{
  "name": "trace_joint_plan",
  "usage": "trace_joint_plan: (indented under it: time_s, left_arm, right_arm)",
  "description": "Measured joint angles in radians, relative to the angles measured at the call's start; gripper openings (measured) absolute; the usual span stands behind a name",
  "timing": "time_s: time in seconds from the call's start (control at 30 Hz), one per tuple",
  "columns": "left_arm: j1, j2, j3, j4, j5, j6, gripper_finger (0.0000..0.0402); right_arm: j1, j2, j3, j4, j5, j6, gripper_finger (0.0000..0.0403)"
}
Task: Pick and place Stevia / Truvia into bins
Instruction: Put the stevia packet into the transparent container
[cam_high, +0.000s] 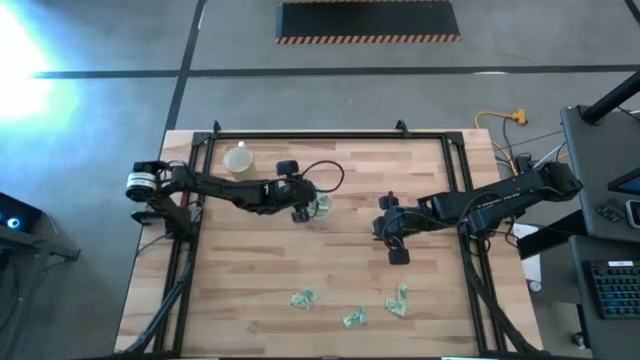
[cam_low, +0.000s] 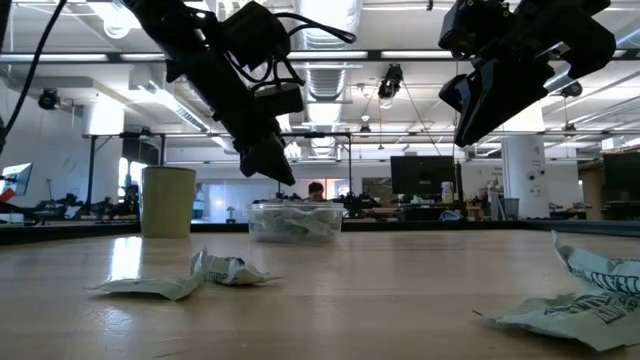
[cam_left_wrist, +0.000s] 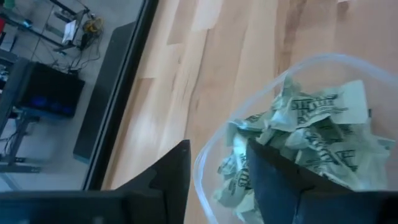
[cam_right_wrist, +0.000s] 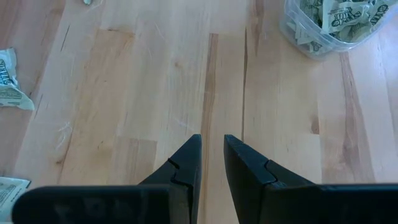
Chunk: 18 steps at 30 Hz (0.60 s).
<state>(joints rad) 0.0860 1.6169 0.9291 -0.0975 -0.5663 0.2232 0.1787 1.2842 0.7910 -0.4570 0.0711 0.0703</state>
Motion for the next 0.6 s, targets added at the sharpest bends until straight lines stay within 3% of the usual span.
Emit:
trace_joint_plan:
  time_s: [0.33,0.6]
  left_arm:
    - [-0.012,-0.007,0.000,-0.132,-0.009,-0.032,0.0156]
    - [-0.062,-0.011,0.000,-0.222,0.051,-0.060,0.0156]
  right_arm:
    - [0.006,0.000,-0.008,0.003,-0.014,0.099,0.0059]
    - [0.064,0.000,-0.028,0.028,-0.026,0.187,0.0059]
